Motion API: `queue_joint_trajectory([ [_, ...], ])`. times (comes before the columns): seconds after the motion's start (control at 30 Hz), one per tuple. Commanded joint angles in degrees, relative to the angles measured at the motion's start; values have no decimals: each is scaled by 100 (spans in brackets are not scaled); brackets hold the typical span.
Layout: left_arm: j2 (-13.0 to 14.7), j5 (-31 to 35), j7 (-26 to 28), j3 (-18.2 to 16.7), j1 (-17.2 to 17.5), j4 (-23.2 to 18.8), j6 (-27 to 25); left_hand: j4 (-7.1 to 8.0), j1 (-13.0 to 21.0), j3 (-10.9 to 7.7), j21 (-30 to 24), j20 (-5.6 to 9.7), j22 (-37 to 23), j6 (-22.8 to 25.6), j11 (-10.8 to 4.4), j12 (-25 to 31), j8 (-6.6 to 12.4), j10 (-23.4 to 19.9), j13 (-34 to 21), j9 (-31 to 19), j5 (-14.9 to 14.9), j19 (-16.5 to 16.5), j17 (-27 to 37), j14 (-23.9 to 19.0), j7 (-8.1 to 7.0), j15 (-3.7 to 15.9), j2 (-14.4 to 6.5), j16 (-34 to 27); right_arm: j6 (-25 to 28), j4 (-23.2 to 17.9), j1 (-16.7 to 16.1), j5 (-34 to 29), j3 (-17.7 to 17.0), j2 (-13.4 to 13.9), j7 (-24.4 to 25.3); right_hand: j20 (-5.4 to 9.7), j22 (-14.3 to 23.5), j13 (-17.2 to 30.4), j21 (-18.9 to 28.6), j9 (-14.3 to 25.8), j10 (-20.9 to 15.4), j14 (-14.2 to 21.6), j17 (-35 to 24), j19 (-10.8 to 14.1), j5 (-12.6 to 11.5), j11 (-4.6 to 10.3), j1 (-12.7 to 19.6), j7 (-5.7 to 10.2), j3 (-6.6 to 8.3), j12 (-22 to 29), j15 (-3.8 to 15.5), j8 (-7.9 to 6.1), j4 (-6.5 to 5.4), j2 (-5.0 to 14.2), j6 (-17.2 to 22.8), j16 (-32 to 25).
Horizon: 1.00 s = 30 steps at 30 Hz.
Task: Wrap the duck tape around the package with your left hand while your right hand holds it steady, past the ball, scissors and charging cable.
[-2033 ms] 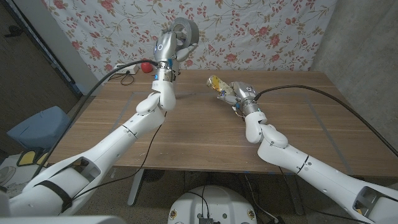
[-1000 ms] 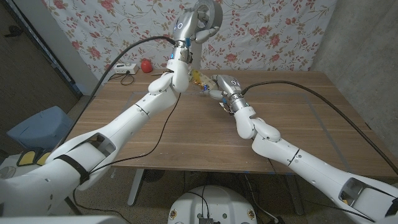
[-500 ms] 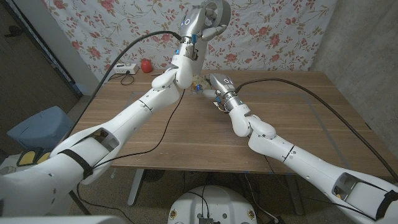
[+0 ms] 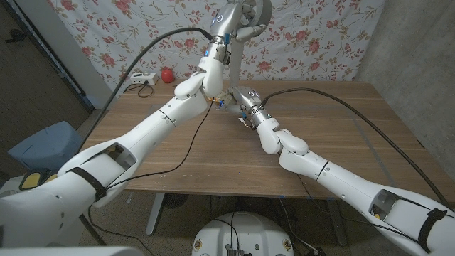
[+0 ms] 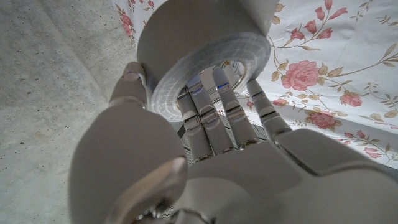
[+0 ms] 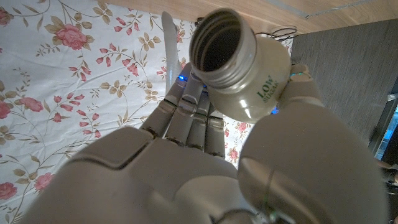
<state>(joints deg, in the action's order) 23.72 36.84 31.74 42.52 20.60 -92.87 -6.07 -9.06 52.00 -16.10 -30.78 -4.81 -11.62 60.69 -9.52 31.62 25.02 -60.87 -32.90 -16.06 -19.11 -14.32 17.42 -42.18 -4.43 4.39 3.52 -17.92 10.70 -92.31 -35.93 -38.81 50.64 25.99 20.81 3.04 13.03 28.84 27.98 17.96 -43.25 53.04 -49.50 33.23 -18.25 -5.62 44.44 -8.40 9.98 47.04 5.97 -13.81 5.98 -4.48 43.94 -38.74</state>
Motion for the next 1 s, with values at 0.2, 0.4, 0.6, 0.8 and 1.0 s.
queue_joint_trajectory([
  [0.2, 443, 579, -524, -148, 337, -1011, -445, 199, 1135, -136, -22, -17, -8, 82, -233, 30, 292, -312, -60, 27, -28, 31, 47, 14, -98, 899, -1057, -5, 116, 434, 191, 218, 2, -105, 2, 399, 4, 12, 60, 18, -1526, 134, -41, -42, -51, 976, 1341, 1182, 277, 15, 598, 30, -317, 1331, 1705, 22],
  [0.4, 551, 810, -622, -210, 465, -1231, -582, 200, 1151, -118, -21, -12, -9, 77, -233, 31, 290, -327, -80, 43, -23, 42, 82, -11, -85, 910, -1069, -26, 189, 377, 201, 243, 5, -53, -23, 401, 2, 10, 71, 20, -1529, 140, -53, -45, -56, 978, 1346, 1180, 270, 10, 598, 38, -323, 1336, 1707, 30],
  [0.6, 617, 902, -749, -320, 562, -1456, -676, 210, 1155, -104, -17, -19, -9, 51, -230, 35, 308, -318, -122, 16, -33, 60, 98, -1, -118, 901, -1071, -6, 223, 405, 231, 299, 28, -48, -87, 403, -1, 13, 86, 28, -1538, 142, -69, -52, -62, 974, 1353, 1177, 258, 10, 599, 47, -328, 1335, 1709, 43],
  [0.8, 715, 1785, -611, -206, 616, -1649, -1048, 216, 1160, -92, -17, -17, -7, 59, -227, 44, 332, -311, -164, -1, -53, 62, 105, 8, -144, 900, -1059, 23, 218, 459, 267, 352, 38, -52, -98, 404, -4, 26, 100, 32, -1527, 144, -84, -56, -68, 978, 1360, 1176, 247, 8, 599, 54, -333, 1336, 1718, 56],
  [1.0, 814, 2472, -519, -193, 712, -1819, -1315, 214, 1177, -77, -11, 18, -1, 100, -232, 56, 380, -302, -220, -25, -101, 70, 116, 0, -253, 908, -1031, 54, 206, 542, 345, 353, 68, -78, -75, 406, -6, 17, 112, 36, -1528, 142, -97, -63, -73, 972, 1367, 1177, 237, -3, 599, 61, -336, 1335, 1721, 68],
])
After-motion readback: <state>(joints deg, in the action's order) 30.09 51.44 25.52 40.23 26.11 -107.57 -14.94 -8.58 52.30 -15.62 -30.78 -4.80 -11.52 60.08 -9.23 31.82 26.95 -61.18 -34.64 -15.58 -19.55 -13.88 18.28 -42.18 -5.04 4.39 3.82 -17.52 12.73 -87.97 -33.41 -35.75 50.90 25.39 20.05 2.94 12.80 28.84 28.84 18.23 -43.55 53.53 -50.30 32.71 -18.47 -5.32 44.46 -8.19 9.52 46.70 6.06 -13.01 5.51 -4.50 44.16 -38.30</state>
